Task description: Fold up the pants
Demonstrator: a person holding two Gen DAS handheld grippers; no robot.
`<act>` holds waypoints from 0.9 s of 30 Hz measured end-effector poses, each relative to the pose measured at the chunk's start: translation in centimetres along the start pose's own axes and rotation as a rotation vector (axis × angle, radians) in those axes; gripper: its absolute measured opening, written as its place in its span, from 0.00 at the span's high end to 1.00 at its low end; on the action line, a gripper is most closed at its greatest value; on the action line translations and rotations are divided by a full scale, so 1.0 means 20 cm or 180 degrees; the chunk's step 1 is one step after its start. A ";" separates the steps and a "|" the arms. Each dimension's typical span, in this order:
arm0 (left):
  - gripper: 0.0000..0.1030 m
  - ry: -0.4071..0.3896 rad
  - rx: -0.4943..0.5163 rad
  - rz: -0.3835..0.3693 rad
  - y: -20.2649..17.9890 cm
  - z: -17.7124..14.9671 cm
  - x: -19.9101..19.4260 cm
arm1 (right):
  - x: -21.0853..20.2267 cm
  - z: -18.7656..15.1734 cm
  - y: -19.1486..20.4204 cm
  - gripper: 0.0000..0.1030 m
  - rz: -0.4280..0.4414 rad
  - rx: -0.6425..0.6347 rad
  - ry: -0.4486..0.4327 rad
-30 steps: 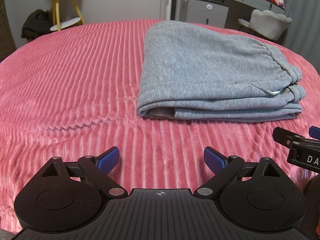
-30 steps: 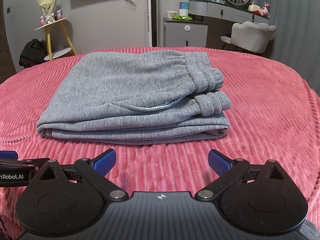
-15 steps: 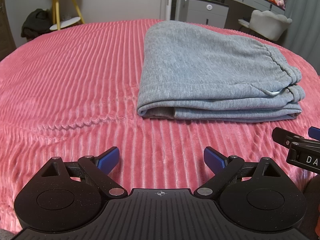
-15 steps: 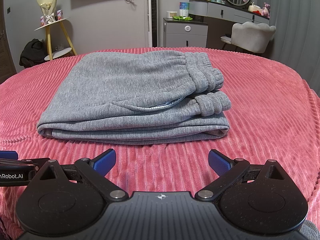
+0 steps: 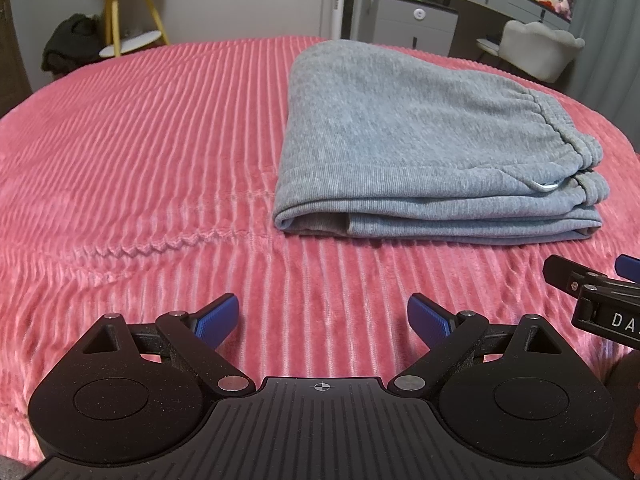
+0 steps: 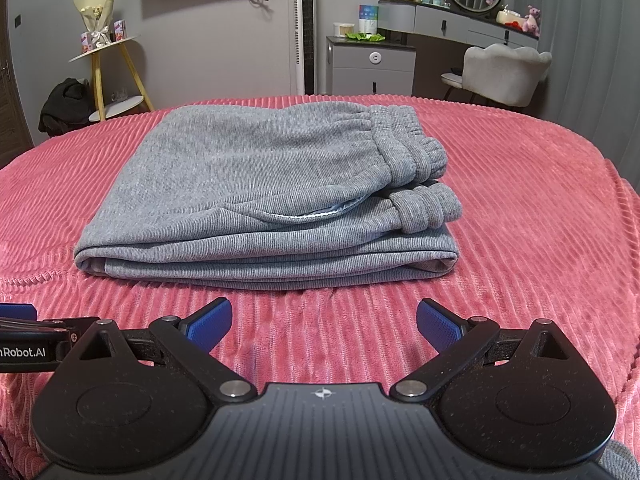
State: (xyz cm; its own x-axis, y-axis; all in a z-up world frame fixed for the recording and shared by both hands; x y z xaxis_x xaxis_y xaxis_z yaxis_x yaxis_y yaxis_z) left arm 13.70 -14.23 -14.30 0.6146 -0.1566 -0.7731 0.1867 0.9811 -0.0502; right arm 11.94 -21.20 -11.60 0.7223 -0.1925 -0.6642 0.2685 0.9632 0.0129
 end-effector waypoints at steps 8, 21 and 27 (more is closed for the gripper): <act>0.07 0.0007 -0.0011 -0.0008 0.00 0.00 0.00 | 0.00 0.00 0.00 0.04 0.0001 0.0002 -0.0001; 0.07 0.0007 -0.0017 -0.0012 0.00 0.00 0.00 | 0.00 0.00 0.00 0.04 0.0001 0.0002 -0.0001; 0.07 0.0017 -0.0061 -0.0059 -0.01 -0.01 0.00 | -0.01 0.00 0.01 0.04 -0.0004 0.0000 0.0000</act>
State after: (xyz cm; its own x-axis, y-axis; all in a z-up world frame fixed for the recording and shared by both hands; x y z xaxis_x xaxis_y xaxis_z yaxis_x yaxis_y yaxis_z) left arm 13.57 -14.38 -14.38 0.6071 -0.1740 -0.7754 0.1832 0.9801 -0.0765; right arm 11.89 -21.07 -11.50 0.7221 -0.1938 -0.6641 0.2694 0.9630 0.0120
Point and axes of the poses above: each gripper's, at about its wrist camera, not at the fingertips, and x roughly the way its jaws point, y to its left, z to its top, the point moved 9 cm from there along x, roughly the way its jaws point, and after that the axes turned 1 degree about z, right-handed, at the moved point
